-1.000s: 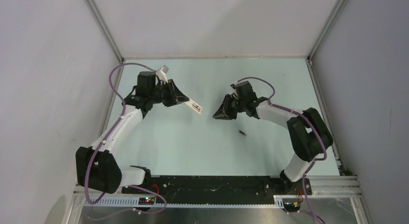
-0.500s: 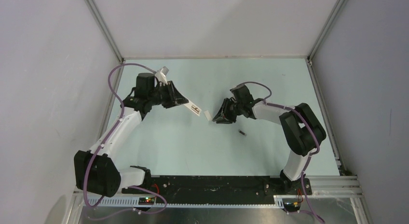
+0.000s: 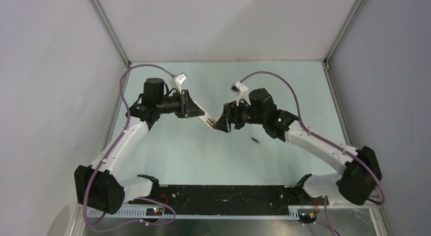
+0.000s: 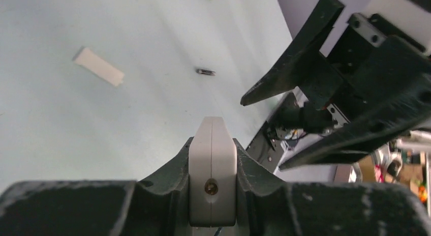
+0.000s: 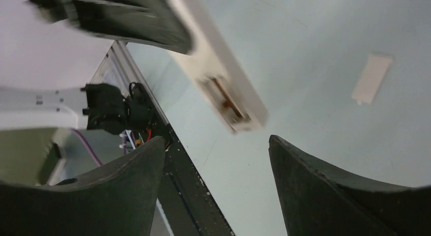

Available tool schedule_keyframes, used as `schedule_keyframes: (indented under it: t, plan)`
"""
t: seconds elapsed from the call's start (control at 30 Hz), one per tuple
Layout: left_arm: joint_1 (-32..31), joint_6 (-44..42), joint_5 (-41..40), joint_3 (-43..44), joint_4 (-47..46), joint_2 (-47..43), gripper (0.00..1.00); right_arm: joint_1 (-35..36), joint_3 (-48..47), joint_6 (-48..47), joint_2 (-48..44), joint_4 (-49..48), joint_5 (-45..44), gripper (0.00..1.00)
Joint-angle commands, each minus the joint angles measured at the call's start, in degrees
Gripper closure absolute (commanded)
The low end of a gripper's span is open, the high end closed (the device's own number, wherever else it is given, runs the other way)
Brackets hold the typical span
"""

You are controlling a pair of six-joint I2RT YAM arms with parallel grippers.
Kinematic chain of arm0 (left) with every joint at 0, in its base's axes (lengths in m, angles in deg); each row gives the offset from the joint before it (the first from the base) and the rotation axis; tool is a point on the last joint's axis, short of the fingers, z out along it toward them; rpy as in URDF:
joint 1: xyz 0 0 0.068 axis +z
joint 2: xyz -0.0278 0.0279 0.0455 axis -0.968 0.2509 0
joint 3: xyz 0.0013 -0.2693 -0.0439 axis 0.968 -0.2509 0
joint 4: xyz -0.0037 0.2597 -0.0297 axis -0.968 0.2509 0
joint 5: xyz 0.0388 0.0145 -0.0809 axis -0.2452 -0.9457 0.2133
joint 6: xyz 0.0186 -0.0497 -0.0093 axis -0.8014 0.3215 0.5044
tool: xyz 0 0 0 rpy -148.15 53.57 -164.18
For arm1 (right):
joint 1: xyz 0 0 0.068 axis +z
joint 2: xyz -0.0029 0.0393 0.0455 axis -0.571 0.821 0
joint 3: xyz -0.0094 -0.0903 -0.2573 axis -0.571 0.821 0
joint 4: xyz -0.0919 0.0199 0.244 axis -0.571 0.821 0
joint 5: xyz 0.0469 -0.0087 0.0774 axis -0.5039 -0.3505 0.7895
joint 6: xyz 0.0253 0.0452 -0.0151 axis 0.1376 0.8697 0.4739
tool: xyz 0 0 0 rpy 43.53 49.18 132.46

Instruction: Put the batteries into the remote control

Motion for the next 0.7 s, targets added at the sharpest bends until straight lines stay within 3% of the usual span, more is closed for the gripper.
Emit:
schedule_keyframes:
  t: [0.0,0.17,0.4,0.57,0.67]
  plan:
    - [-2.71,-6.21,8.6,0.22,-1.06,-3.6,1.0,6.05,0.04,-12.42,-6.87,-0.02,-9.82,0.2]
    - [-4.96,-8.82,12.77,0.55,-0.99,-4.74,1.0,13.22,0.05,-16.3,-9.33,-0.82,-22.02,0.16]
    - [-5.5,-10.28,12.27,0.1,-1.04,-6.98,1.0,16.42,0.1,-18.01,-10.42,0.41,-26.06,0.16]
    - [-5.5,-10.69,11.38,-0.62,-1.02,-6.97,1.0,15.44,0.56,-13.16,-11.95,2.37,-27.32,0.17]
    - [-5.18,-13.0,11.5,-1.35,-1.01,-8.1,1.0,9.98,3.08,-7.48,-14.04,1.33,-21.69,0.21]
